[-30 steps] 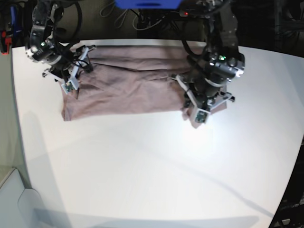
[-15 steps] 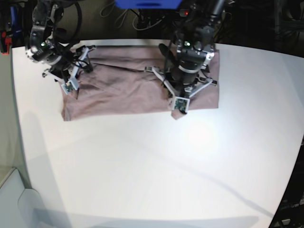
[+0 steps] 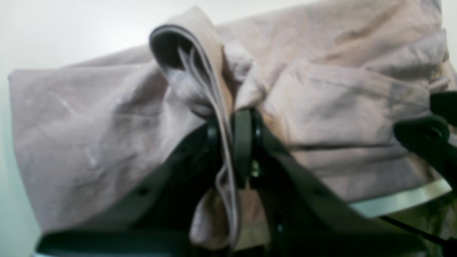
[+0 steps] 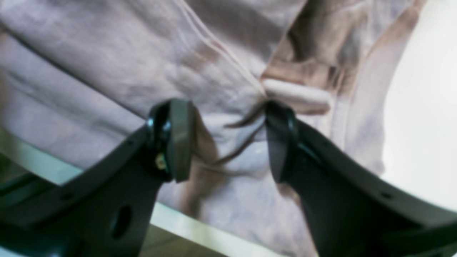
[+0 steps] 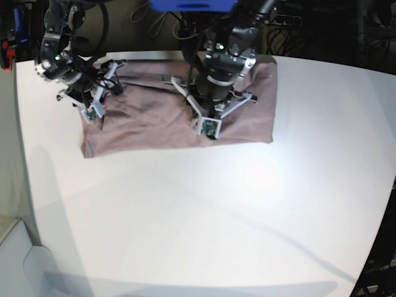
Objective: Layout the t-shirt on the table in an organized manner, then fold the t-shirt properly
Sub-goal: 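Move the left gripper to the strip's middle and grasp the fabric, then fold the strip end over toward the right gripper with the left gripper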
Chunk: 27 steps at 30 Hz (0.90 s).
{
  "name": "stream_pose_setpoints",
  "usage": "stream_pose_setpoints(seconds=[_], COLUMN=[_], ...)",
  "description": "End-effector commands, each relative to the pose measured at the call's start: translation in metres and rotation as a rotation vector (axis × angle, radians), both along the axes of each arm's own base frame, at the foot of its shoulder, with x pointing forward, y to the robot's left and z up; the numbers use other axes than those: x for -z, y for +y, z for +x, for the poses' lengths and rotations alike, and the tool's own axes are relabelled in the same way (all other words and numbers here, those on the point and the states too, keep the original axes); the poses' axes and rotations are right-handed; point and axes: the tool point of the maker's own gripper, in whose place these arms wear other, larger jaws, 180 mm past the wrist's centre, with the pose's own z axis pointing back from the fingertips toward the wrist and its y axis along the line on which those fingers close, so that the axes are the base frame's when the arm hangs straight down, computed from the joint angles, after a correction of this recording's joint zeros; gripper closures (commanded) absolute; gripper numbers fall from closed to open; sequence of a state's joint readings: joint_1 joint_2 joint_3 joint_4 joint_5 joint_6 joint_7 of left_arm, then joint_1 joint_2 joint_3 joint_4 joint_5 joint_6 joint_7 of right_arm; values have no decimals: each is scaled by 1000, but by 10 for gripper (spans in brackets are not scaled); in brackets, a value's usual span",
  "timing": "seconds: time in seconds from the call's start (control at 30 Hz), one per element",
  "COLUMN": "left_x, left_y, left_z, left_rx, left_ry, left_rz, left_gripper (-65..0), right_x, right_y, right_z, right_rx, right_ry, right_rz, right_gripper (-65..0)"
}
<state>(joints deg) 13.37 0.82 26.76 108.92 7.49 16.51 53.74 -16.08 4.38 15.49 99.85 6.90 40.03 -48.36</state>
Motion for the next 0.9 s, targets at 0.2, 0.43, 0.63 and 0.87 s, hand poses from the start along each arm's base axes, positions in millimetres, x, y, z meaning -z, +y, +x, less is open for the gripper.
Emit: stream_pose_setpoints(seconds=[0.2,0.43,0.63,0.87], left_x=[-2,2,5,4], left_y=[-3,-19,-23,-23], left_z=[26,29,25,23], left_rx=[-52,-43,-18,-27], left_ry=[-23,-3,10,13], left_rz=[-17,-35,-27,-36], left_gripper=[0,0,-2,-218], right_x=[-5,-4,-4,-5], right_y=[1,1,0,0], right_z=[3,1,1,3], right_rx=[-1,-1,-1,-1], right_ry=[-19,-15,-15,-18], right_rz=[5,5,4,4], right_gripper=[-331,-331,-331,-331])
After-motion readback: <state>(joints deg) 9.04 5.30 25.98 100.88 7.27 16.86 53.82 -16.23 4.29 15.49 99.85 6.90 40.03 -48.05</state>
